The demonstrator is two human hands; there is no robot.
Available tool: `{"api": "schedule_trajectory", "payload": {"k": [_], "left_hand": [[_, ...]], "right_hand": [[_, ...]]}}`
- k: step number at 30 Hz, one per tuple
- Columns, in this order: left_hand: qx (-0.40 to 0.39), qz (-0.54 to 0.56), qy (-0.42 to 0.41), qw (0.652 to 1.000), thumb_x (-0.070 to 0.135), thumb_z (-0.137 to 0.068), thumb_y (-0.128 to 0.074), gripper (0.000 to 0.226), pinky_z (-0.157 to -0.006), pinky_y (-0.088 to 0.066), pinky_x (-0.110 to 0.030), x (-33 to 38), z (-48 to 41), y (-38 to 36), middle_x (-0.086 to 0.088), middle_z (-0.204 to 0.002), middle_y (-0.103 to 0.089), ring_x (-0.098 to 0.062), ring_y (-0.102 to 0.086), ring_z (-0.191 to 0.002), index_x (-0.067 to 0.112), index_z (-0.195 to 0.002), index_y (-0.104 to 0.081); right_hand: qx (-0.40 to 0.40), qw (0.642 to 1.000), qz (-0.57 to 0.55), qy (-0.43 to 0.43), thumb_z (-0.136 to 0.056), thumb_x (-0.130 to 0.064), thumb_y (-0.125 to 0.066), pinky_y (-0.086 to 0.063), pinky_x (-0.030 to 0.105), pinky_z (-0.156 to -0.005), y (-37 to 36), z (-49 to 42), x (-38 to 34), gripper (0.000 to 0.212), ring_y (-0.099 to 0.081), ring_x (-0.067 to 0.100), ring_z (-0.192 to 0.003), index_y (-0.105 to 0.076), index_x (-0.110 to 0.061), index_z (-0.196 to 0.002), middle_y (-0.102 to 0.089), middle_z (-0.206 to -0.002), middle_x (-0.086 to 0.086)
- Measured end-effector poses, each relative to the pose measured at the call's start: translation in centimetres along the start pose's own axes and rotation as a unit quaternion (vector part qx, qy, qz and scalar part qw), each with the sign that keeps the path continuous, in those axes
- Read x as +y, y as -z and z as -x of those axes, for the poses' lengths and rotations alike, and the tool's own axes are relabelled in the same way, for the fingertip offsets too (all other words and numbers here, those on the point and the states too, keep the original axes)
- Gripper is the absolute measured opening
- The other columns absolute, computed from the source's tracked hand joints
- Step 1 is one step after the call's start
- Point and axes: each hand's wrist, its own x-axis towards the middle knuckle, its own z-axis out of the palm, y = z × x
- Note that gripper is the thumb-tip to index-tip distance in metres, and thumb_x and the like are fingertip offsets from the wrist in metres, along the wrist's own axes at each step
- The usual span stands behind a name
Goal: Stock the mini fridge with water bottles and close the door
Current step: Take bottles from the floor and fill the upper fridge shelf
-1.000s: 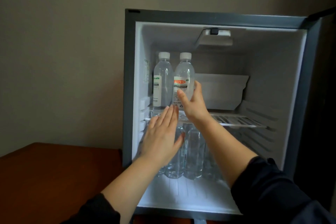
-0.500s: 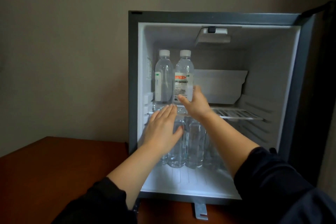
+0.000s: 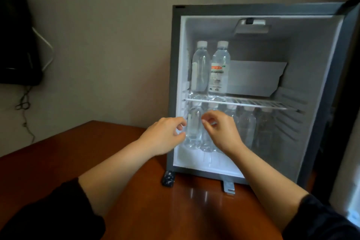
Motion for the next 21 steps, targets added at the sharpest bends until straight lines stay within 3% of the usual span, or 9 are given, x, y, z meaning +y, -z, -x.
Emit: {"api": "schedule_trajectory", "payload": {"k": [3,9,13,18,21], "left_hand": [[-0.035,-0.043,0.031,0.998,0.032,-0.089,-0.052,0.031,-0.09,-0.051,-0.038,-1.7,2.9,1.5,0.008,-0.106,-0.062,-0.013,-0.059,-0.093,0.024,-0.119,-0.056],[-0.081,-0.067,0.124,0.987,0.036,-0.089,-0.053,0.031,-0.086,-0.049,-0.03,-6.2,9.6,3.5,0.012,-0.091,-0.06,-0.011,-0.057,-0.084,0.021,-0.116,-0.059],[-0.075,-0.069,0.196,0.975,0.037,-0.09,-0.053,0.028,-0.087,-0.05,-0.031,-9.3,15.0,4.6,0.006,-0.1,-0.061,-0.014,-0.059,-0.093,0.022,-0.114,-0.058],[-0.069,-0.093,0.257,0.959,0.039,-0.09,-0.053,0.031,-0.086,-0.047,-0.028,-13.1,22.2,5.9,0.004,-0.112,-0.061,-0.011,-0.055,-0.099,0.024,-0.116,-0.058],[-0.074,-0.106,0.301,0.945,0.038,-0.091,-0.053,0.033,-0.087,-0.047,-0.027,-14.9,26.7,6.9,0.002,-0.116,-0.061,-0.012,-0.056,-0.102,0.021,-0.119,-0.058]], "right_hand": [[-0.074,0.997,0.02,0.008,-0.09,-0.018,-0.057,-0.052,0.036,-0.081,-2.0,1.9,-1.5,0.012,-0.061,0.014,-0.081,-0.067,-0.014,-0.094,-0.065,-0.088,-0.003],[-0.239,0.969,0.044,0.045,-0.087,-0.027,-0.06,-0.051,0.036,-0.081,-7.3,5.3,-5.8,0.002,-0.062,0.021,-0.089,-0.062,-0.026,-0.087,-0.067,-0.092,-0.002],[-0.292,0.954,0.008,0.062,-0.087,-0.031,-0.06,-0.05,0.038,-0.086,-11.8,7.7,-9.6,0.004,-0.06,0.019,-0.094,-0.058,-0.03,-0.083,-0.067,-0.096,-0.004],[-0.345,0.931,-0.074,0.093,-0.092,-0.025,-0.057,-0.052,0.029,-0.081,-16.8,10.6,-15.5,0.007,-0.06,0.014,-0.087,-0.062,-0.021,-0.088,-0.064,-0.09,-0.001],[-0.369,0.913,-0.115,0.132,-0.091,-0.026,-0.058,-0.054,0.03,-0.081,-19.7,12.9,-19.5,0.005,-0.061,0.012,-0.087,-0.063,-0.024,-0.091,-0.064,-0.09,-0.003]]}}
